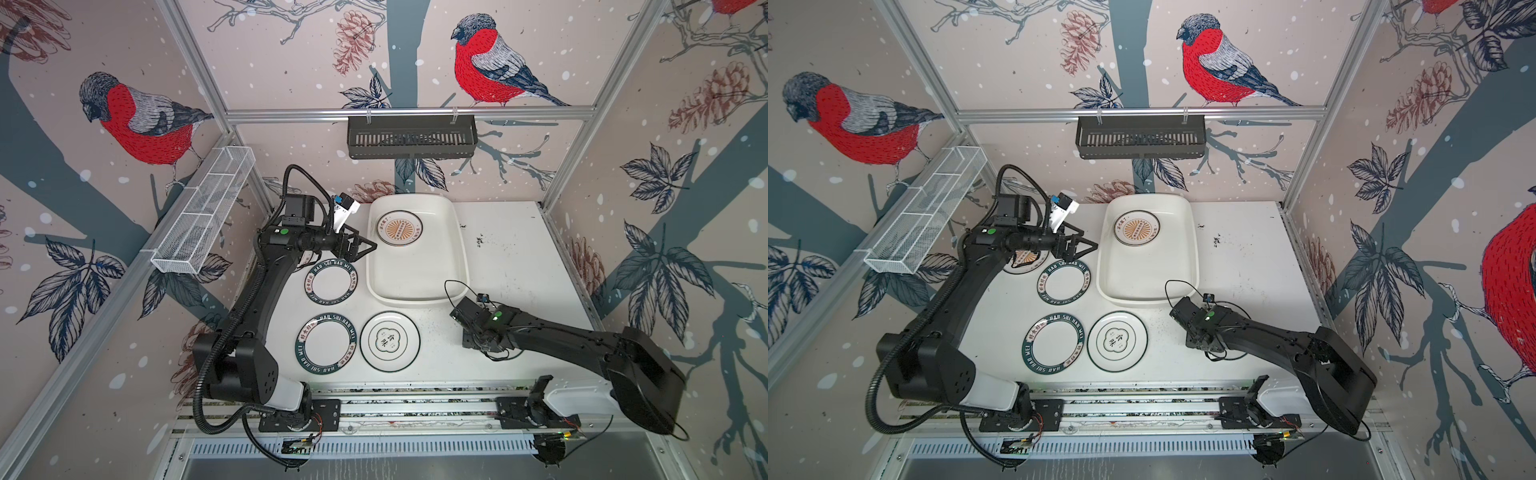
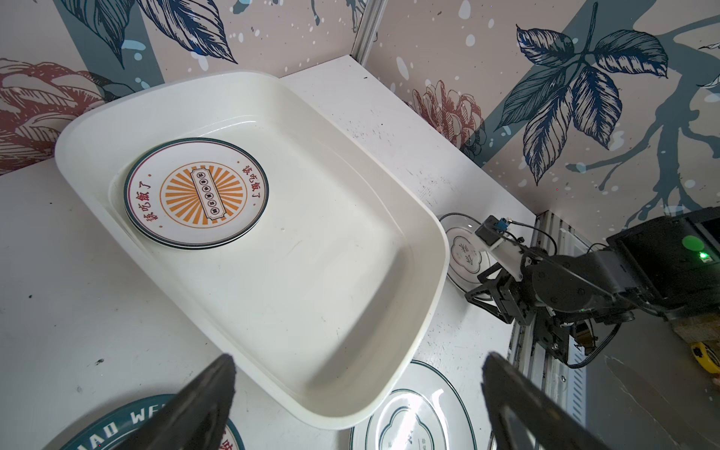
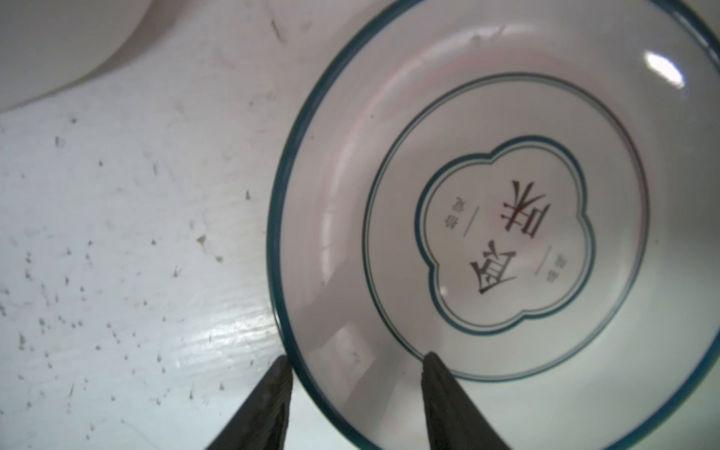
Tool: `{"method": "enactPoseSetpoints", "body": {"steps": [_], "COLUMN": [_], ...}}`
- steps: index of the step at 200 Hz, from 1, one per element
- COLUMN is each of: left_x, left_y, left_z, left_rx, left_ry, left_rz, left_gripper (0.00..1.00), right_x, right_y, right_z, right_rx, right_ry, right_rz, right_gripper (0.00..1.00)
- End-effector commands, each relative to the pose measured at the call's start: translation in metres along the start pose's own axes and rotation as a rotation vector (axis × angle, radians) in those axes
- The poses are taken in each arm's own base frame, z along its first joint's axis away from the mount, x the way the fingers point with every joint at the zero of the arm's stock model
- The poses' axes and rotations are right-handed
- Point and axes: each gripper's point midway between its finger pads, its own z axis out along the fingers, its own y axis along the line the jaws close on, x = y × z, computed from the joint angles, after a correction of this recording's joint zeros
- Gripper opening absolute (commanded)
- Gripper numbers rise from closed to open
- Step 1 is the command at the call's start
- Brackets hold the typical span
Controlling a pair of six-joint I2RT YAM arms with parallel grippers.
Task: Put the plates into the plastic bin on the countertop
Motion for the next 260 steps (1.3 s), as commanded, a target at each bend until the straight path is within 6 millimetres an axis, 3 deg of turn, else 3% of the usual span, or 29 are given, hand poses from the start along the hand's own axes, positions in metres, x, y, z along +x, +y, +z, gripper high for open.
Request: {"method": "enactPoseSetpoints", "body": {"steps": [1,36,68,88,112,140,165,213,260], "left_x": [-0.007,-0.009,-0.013,-0.016,-0.019,-0.024,-0.026,-0.024,-0.02], "left_y": [-0.002,-0.001,-0.004,-0.005,-0.006,-0.009,-0.011,-0.013,-0.014], "left_z": [0.0,0.001,-0.002,-0.003,-0.002,-0.005,-0.006,-0.005,-0.005], "left_rx": [0.012,0.013,0.014,0.014,0.023,0.026,0.027,0.043,0.043], "left_ry": [-0.022,-0.03,-0.043,-0.054,-0.065,-0.079,-0.087,-0.092,-0.093], "left_rz": [0.016,0.011,0.023,0.031,0.035,0.052,0.067,0.068,0.076], "left_gripper": [0.98,0.97,0.98,0.98,0.98,0.98,0.98,0.98,0.98], "right_x": [-0.021,-0.05,-0.06,-0.068,-0.078,-0.072,-0.057,-0.032,-0.022], "right_y": [-0.002,0.0,-0.007,-0.027,-0.065,-0.116,-0.141,-0.161,-0.155], "right_z": [-0.002,-0.007,-0.024,-0.038,-0.05,-0.055,-0.047,-0.032,-0.024], "right_rx": [-0.009,-0.051,-0.092,-0.119,-0.154,-0.159,-0.161,-0.165,-0.205], "right_ry": [-0.057,-0.103,-0.129,-0.172,-0.247,-0.271,-0.223,-0.126,-0.084], "right_rz": [-0.013,0.021,0.1,0.225,0.412,0.635,0.73,0.802,0.81], "right_gripper": [0.55,0.56,0.62,0.65,0.69,0.71,0.71,0.71,0.69]}}
